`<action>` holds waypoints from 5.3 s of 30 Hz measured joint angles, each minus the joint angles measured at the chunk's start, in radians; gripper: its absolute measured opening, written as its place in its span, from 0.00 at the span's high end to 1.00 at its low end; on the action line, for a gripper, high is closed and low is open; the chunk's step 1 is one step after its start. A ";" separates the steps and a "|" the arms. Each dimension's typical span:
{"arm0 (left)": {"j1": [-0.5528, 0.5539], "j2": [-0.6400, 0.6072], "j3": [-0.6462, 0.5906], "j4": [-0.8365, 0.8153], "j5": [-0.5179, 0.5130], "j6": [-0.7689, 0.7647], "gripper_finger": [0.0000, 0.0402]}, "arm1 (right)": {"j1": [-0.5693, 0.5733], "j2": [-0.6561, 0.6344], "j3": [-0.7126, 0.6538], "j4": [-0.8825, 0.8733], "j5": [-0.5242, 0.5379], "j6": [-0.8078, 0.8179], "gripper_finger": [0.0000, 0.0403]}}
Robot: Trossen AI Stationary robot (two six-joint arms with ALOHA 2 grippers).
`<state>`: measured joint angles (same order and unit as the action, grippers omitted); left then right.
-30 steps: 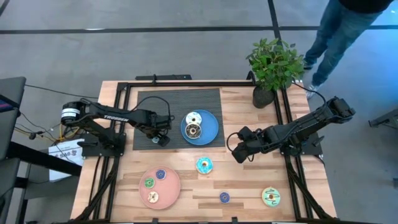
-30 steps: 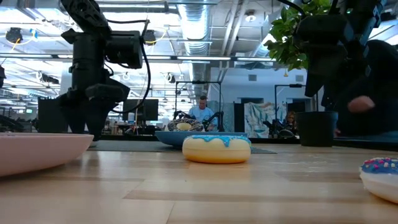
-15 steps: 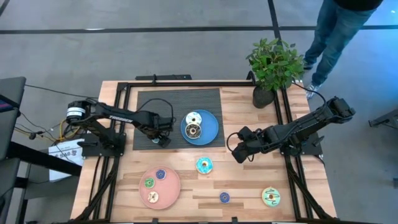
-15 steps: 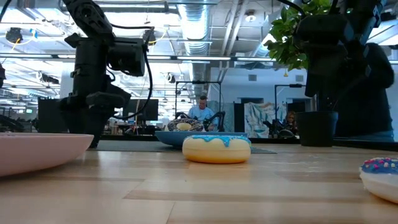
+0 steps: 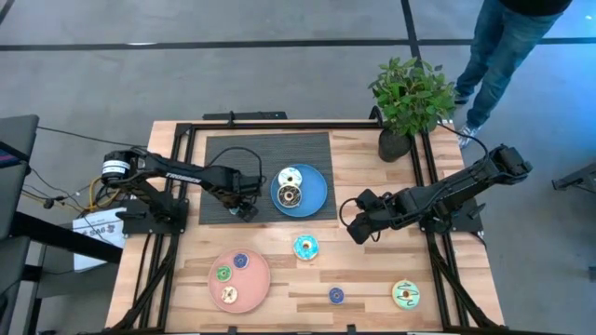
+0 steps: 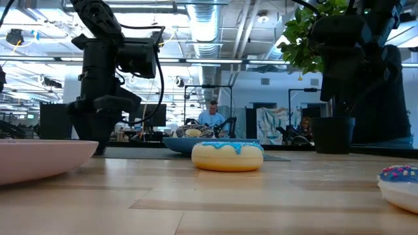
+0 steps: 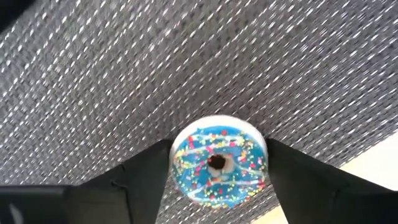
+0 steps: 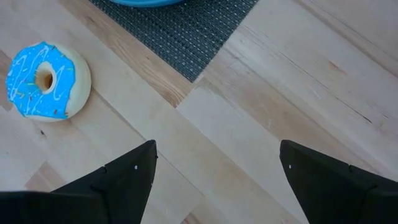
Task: Pick & Place donuts
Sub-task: Put the small blue donut on the pink plate, then put the large blue donut on the blue plate
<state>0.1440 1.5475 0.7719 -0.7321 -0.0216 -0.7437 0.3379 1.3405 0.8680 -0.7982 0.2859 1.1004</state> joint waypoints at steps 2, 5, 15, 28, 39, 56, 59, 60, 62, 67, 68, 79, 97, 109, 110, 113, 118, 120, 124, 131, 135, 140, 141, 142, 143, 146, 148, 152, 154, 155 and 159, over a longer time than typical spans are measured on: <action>0.000 0.000 0.000 -0.015 0.000 0.004 0.39 | 0.000 0.000 0.000 0.000 0.000 0.000 0.18; 0.000 0.000 0.000 -0.028 0.000 0.006 0.41 | 0.000 0.000 0.000 0.000 0.000 0.000 0.18; 0.000 -0.001 0.001 -0.045 0.000 0.007 0.46 | 0.000 0.000 0.000 0.000 0.001 0.000 0.18; -0.033 -0.002 0.124 -0.236 0.010 -0.136 0.46 | 0.000 0.000 0.000 0.000 0.003 0.000 0.18; -0.256 -0.002 0.378 -0.287 -0.088 -0.469 0.46 | 0.000 0.000 0.000 0.000 -0.029 -0.016 0.18; -0.740 0.177 0.465 -0.097 -0.144 -1.256 0.46 | 0.002 0.000 0.000 0.020 -0.080 -0.289 0.18; -0.788 0.238 0.465 -0.047 -0.115 -1.314 0.46 | 0.002 0.000 0.000 0.031 -0.080 -0.318 0.18; -0.802 0.256 0.465 -0.039 -0.104 -1.333 0.46 | 0.002 0.000 0.000 0.036 -0.080 -0.323 0.18; -0.825 0.283 0.465 -0.033 -0.088 -1.374 0.46 | 0.002 0.000 0.000 0.037 -0.079 -0.323 0.18; -0.856 0.306 0.465 -0.064 -0.089 -1.415 0.46 | 0.002 0.000 0.000 0.053 -0.077 -0.323 0.18; -0.856 0.305 0.465 -0.081 -0.087 -1.413 0.46 | 0.002 0.000 0.000 0.056 -0.077 -0.323 0.18; -0.841 0.304 0.464 -0.154 -0.015 -1.231 0.46 | 0.002 0.000 0.000 0.067 -0.077 -0.289 0.18; -0.836 0.304 0.464 -0.141 -0.041 -1.184 0.35 | 0.002 0.000 0.000 0.145 -0.077 -0.261 0.18; -0.816 0.300 0.464 -0.135 -0.024 -1.168 0.17 | 0.000 0.000 0.000 0.145 -0.076 -0.270 0.18; -0.814 0.295 0.464 -0.133 -0.028 -1.162 0.17 | 0.000 0.000 0.000 0.147 -0.077 -0.270 0.18; -0.811 0.270 0.465 -0.133 -0.047 -1.154 0.16 | 0.000 0.000 0.000 0.150 -0.077 -0.270 0.18; -0.809 0.202 0.465 -0.138 -0.130 -1.152 0.16 | 0.000 0.000 0.000 0.156 -0.077 -0.270 0.18; -0.806 0.173 0.465 -0.142 -0.181 -1.155 0.16 | 0.000 0.000 0.000 0.156 -0.077 -0.270 0.18; -0.790 0.125 0.465 -0.152 -0.309 -1.121 0.16 | 0.000 0.000 0.000 0.156 -0.077 -0.270 0.18; -0.702 0.091 0.465 -0.093 -0.473 -0.922 0.16 | 0.000 0.000 0.000 0.156 -0.077 -0.270 0.18; -0.636 0.090 0.465 -0.008 -0.452 -0.805 0.16 | 0.000 0.000 0.000 0.156 -0.077 -0.270 0.18; -0.573 0.090 0.465 0.060 -0.437 -0.664 0.17 | 0.000 0.000 0.000 0.156 -0.077 -0.270 0.18; -0.562 0.090 0.465 0.060 -0.437 -0.638 0.17 | 0.000 0.000 0.000 0.156 -0.077 -0.270 0.18; -0.552 0.090 0.465 0.059 -0.436 -0.611 0.17 | 0.000 0.000 0.000 0.156 -0.077 -0.270 0.18; -0.543 0.090 0.465 0.059 -0.435 -0.581 0.17 | 0.000 0.000 0.000 0.156 -0.077 -0.270 0.18; -0.518 0.090 0.465 0.060 -0.435 -0.489 0.17 | 0.000 0.000 0.000 0.156 -0.077 -0.270 0.18; -0.504 0.090 0.465 0.061 -0.435 -0.470 0.17 | 0.000 0.000 0.000 0.156 -0.077 -0.270 0.18; -0.472 0.090 0.465 0.057 -0.433 -0.504 0.17 | 0.000 0.000 0.000 0.156 -0.077 -0.270 0.18; -0.448 0.090 0.465 0.052 -0.433 -0.495 0.17 | 0.000 0.000 0.000 0.156 -0.077 -0.270 0.18; -0.439 0.090 0.465 0.051 -0.433 -0.487 0.17 | 0.000 0.000 0.000 0.157 -0.077 -0.270 0.18; -0.418 0.090 0.465 0.051 -0.431 -0.373 0.19 | 0.000 0.000 0.000 0.156 -0.077 -0.270 0.18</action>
<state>-0.2743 1.6371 1.2373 -0.6811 -0.4521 -1.1164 0.3382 1.3403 0.8680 -0.6418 0.2092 0.8307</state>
